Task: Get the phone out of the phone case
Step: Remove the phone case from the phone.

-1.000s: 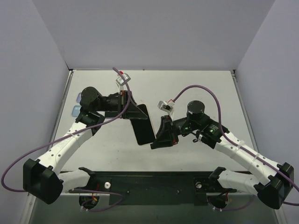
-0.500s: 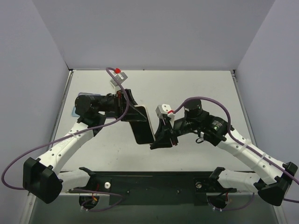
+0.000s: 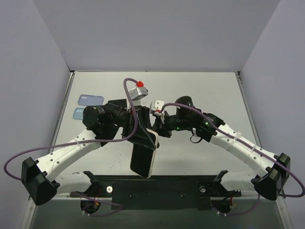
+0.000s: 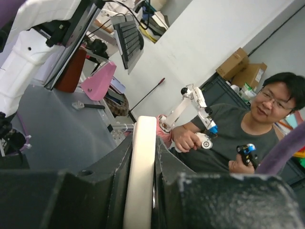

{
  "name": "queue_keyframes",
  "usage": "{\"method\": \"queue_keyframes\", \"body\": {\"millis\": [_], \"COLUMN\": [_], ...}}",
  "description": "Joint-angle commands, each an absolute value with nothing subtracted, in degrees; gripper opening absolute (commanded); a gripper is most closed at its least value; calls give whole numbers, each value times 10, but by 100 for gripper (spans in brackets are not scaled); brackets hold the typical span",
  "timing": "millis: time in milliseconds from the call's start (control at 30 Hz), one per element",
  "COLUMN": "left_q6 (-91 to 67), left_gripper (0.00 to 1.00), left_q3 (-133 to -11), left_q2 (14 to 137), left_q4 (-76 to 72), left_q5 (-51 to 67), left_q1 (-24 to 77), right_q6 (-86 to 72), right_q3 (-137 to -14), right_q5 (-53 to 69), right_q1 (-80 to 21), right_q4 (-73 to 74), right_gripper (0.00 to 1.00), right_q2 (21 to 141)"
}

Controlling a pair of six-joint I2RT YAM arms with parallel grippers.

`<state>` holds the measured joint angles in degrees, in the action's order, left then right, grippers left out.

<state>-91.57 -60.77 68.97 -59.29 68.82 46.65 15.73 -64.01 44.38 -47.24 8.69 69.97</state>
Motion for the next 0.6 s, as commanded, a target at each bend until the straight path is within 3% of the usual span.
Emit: {"method": "queue_keyframes", "body": {"millis": [0,100,133,233,300,433,567], "left_q6": [-854,-752,-729,-750,-779,-844,-880], "left_gripper": [0,0,0,0,0,0,0], "left_q3": [-635,-640,-640,-608,-577,-503,-461], "left_q2": [674,668,667,667,667,662,666], "left_q4": [-400,-255,-206,-189,-200,-290,-353], "left_q5": [643,604,592,561,536,467,412], "left_q1": [447,401,374,310,273,227,207], "right_q6": [139,15,-22,-148,-171,-315,-534], "right_q3": [-654,-604,-568,-525,-517,-465,-369], "right_q5": [329,285,264,132,142,169,224], "right_q1": [-459,-419,-411,-393,-391,-379,-379], "right_q4": [28,-40,-69,-54,-5,-17,-240], "right_gripper": [0,2,10,56,68,69,57], "right_q2": [686,662,657,633,629,588,524]}}
